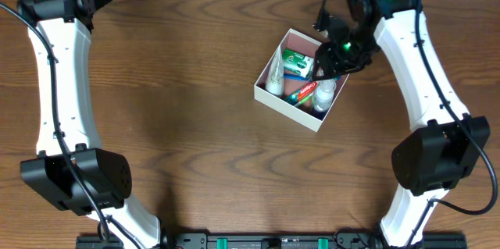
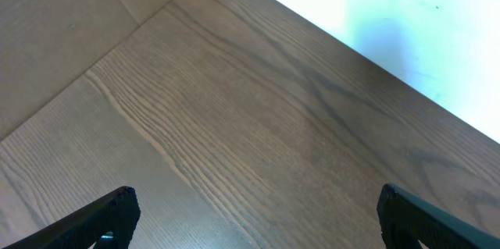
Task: Pack container
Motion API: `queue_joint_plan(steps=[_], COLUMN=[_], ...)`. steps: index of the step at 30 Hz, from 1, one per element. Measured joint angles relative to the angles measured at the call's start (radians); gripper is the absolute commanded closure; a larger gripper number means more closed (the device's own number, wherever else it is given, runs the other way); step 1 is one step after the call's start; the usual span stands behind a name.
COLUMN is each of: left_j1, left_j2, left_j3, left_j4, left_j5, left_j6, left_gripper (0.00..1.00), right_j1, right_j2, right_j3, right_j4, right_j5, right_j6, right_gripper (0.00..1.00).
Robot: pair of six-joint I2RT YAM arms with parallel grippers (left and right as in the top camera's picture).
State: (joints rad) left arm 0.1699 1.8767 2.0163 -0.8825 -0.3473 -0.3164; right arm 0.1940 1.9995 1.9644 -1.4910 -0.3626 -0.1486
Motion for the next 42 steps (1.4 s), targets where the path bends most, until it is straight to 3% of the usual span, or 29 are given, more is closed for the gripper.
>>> queue_joint_plan(steps=[4, 9, 10, 16, 25, 32, 42], left_j1=[0.000, 0.000, 0.000, 0.000, 0.000, 0.000, 0.000], left_j2=[0.000, 0.000, 0.000, 0.000, 0.000, 0.000, 0.000], left_j3=[0.000, 0.000, 0.000, 0.000, 0.000, 0.000, 0.000], left_j4=[0.000, 0.000, 0.000, 0.000, 0.000, 0.000, 0.000], left_j5=[0.000, 0.000, 0.000, 0.000, 0.000, 0.000, 0.000], left_j6=[0.000, 0.000, 0.000, 0.000, 0.000, 0.000, 0.000], left_gripper=[0.02, 0.02, 0.02, 0.02, 0.02, 0.02, 0.02], right_j1=[-0.034, -0.068, -0.074, -0.114, -0.185, -0.325, -0.333], right_j2=[0.000, 0.000, 0.000, 0.000, -0.043, -0.138, -0.136], right_j3=[0.000, 0.020, 0.031, 0.169, 0.486, 0.524, 0.520], right_j4=[0.001, 0.035, 0.054, 0.119, 0.005, -0.194, -0.204], right_j5=[0.011, 0.052, 0.066, 0.145, 0.381, 0.557, 0.543], right_j6=[0.024, 0.062, 0.069, 0.145, 0.192, 0.336, 0.405], right_gripper=[0.43, 0.03, 0.01, 0.01, 0.01, 0.01, 0.01])
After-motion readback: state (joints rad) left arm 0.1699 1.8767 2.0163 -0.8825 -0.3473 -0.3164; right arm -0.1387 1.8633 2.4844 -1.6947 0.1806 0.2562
